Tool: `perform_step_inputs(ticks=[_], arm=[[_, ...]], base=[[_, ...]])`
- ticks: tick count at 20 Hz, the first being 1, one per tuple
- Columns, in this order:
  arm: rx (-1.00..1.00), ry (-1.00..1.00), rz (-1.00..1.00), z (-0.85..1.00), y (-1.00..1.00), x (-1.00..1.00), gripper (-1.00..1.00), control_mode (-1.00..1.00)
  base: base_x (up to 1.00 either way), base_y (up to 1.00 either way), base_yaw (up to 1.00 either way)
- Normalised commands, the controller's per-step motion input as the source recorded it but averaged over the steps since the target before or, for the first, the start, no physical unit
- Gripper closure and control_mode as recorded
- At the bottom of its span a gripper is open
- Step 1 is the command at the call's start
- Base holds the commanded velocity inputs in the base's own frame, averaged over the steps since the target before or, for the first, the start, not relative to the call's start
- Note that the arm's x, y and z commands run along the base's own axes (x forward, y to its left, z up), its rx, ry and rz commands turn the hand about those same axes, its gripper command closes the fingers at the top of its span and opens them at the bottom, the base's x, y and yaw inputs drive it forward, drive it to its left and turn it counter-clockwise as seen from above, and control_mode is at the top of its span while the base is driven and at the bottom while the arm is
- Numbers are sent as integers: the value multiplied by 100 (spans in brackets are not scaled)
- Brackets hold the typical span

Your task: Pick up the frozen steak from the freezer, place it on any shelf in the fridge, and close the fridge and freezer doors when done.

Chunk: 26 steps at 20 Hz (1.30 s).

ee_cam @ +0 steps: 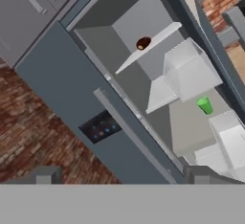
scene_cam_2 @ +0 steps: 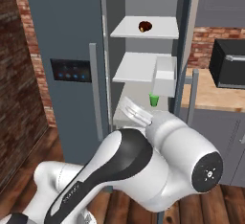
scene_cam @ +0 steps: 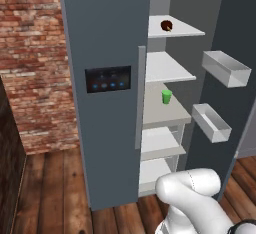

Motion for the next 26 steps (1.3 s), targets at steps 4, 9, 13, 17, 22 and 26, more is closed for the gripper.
perform_step_inputs(ticks=[4,9,13,17,22,26], arm=[[0,0,11,0,-22,41,-100,-100],[0,0,13,0,-26,28,-100,-100],[0,0,12,-3,-33,18,-100,-100],[2,0,13,0,-35,14,-100,-100],[2,0,12,-3,-35,15,-100,-100],[5,0,11,-31,-27,26,-100,-100]], base=[[0,0,0],[0,0,0],[0,0,0],[0,0,0],[0,0,0],[0,0,0]])
